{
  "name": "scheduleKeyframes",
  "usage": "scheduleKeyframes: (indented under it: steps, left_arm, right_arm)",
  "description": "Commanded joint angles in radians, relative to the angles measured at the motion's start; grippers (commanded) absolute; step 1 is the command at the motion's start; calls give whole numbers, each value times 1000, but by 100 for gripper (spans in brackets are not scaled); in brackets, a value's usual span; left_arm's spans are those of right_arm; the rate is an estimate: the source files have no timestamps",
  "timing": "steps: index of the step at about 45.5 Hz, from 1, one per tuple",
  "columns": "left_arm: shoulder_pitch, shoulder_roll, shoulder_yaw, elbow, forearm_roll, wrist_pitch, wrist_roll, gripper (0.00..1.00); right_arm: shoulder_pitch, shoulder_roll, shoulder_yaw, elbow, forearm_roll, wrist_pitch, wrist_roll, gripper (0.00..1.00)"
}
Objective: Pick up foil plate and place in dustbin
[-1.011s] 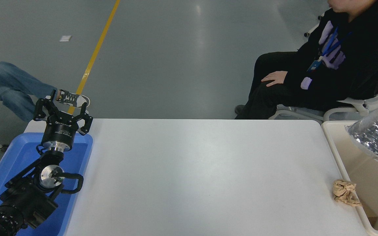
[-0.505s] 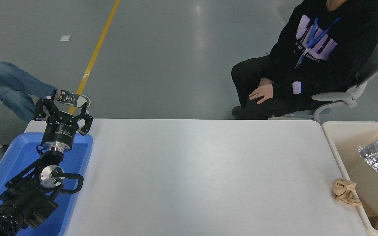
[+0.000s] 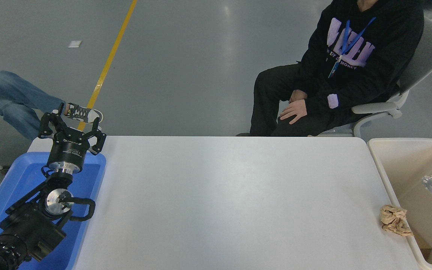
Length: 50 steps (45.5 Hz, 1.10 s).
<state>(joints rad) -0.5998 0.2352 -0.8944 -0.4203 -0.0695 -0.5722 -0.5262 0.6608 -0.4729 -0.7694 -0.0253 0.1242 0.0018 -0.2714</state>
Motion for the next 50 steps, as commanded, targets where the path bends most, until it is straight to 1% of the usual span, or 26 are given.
scheduleKeyframes:
  steps: [1, 15, 16, 18, 19, 20, 23, 30, 36, 42, 45, 50]
  left_arm:
    - [0, 0, 0, 0, 0, 0, 0, 99]
    - [0, 0, 0, 0, 0, 0, 0, 99]
    - [0, 0, 0, 0, -1, 0, 0, 99]
    - [0, 1, 0, 0, -1, 0, 0, 99]
    - [0, 0, 0, 0, -1, 0, 0, 99]
    - [0, 0, 0, 0, -1, 0, 0, 99]
    - [0, 0, 0, 0, -1, 0, 0, 99]
    - [0, 1, 0, 0, -1, 0, 0, 99]
    - [0, 0, 0, 0, 0, 0, 0, 99]
    - [0, 1, 0, 0, 0, 0, 0, 99]
    - [0, 0, 0, 0, 0, 0, 0, 99]
    - [0, 0, 0, 0, 0, 0, 0, 99]
  right_arm:
    - [-27, 17, -21, -25, -72, -60, 18, 0]
    - [-13, 39, -10, -22, -72, -65, 18, 0]
    - [-10, 39, -10, -24, -72, -66, 18, 13]
    - [2, 31, -11, -28, -72, -71, 18, 48]
    - [10, 28, -11, -28, -72, -74, 18, 59]
    - [14, 26, -10, -27, -72, -78, 18, 63]
    - [16, 25, -8, -24, -72, -98, 18, 63]
    - [14, 28, 1, -19, -71, -123, 18, 73]
    - [23, 25, 38, -18, -71, -123, 18, 77]
    - [42, 20, 128, 22, -72, -121, 18, 78]
    - [72, -1, 151, 85, -74, -121, 17, 79]
    - [137, -96, 151, 238, -74, -121, 17, 83]
